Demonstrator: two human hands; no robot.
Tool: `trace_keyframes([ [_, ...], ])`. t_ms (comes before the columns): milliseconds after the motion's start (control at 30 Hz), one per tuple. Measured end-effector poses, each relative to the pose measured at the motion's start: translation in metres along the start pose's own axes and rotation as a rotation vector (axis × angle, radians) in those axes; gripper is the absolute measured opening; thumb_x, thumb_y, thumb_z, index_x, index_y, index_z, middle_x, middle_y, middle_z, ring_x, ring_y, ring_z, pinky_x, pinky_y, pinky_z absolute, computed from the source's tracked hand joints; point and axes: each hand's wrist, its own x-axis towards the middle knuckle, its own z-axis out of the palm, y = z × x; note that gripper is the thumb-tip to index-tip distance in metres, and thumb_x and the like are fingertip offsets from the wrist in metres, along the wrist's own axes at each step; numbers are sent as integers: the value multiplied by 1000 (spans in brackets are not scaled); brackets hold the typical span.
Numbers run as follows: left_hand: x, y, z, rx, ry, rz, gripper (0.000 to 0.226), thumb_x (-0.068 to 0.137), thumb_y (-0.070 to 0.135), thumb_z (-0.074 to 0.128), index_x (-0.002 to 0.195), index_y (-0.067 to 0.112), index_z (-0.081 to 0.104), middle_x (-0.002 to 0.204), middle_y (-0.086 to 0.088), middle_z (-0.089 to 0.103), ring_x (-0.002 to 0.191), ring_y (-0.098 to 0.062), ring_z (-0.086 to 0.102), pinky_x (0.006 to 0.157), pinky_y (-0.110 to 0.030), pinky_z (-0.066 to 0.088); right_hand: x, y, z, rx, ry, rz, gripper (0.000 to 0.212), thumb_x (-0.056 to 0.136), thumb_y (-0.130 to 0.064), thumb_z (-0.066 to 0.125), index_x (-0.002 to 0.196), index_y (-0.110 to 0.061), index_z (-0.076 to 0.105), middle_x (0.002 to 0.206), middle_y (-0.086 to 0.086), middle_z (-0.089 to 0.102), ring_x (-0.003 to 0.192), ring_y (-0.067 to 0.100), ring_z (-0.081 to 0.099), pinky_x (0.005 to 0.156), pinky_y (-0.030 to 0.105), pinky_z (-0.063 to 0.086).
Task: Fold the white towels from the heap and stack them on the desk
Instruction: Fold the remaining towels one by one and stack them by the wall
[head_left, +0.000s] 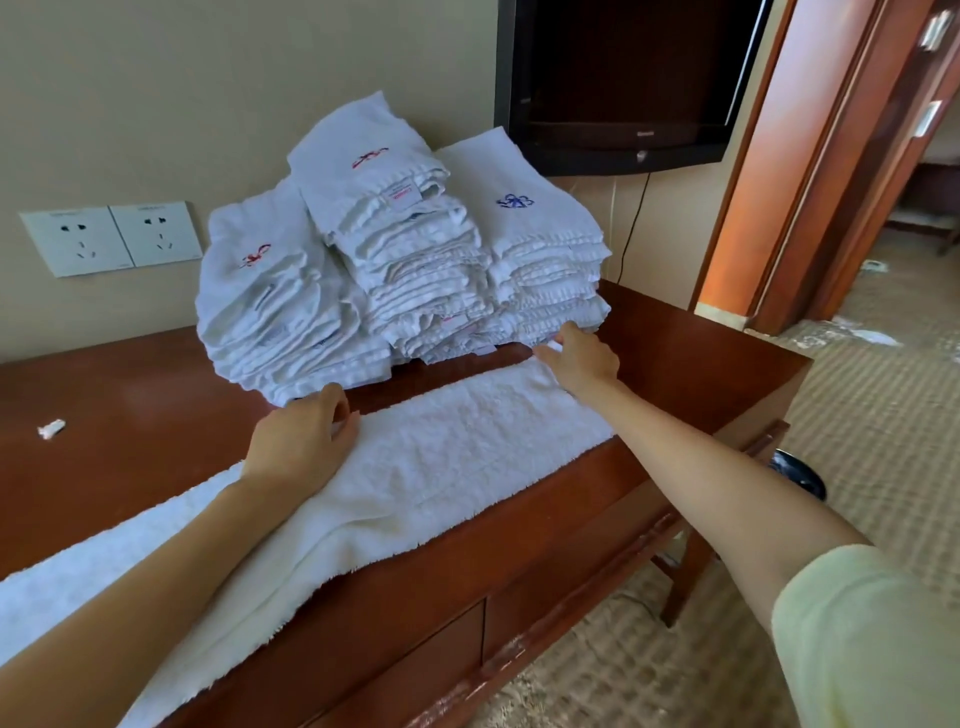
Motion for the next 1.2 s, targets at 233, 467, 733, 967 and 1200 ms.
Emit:
trace_keyframes([
  [233,-34,40,-21,-181,-6,250,50,77,72,40,96,29,56,90,15,52,71,-2,49,56,-14,33,-13,32,-32,-56,-130,80,50,89,-65,45,64,-22,42,71,-5,51,69,18,54,50,26,30],
  [467,-65,58,-28,-118,-100,264,61,65,79,36,96,27,42,83,16,45,69,-6,45,56,-23,33,-46,63,-39,94,-124,36,51,85,-59,59,97,-11,69,87,0,66,80,19,63,67,32,45],
  [733,-75,49,-39,4,-22,486,13,87,36,56,86,25,48,69,15,48,53,-12,50,42,-17,30,-62,54,-43,-3,151,-97,12,86,-38,68,89,-29,74,97,-10,64,88,12,61,59,24,34],
  [967,-77,56,-57,-108,41,409,6,88,19,65,87,21,59,71,16,49,53,-5,40,46,-18,33,-67,59,-62,171,110,17,9,87,-26,62,84,-27,71,87,-13,64,84,13,59,69,26,40],
  [1200,-95,56,-49,-149,-97,439,36,89,56,36,88,29,58,78,16,51,71,-5,48,61,-20,41,-70,79,-54,229,-114,77,28,88,-38,63,104,-16,68,105,-1,66,99,20,62,86,36,50],
])
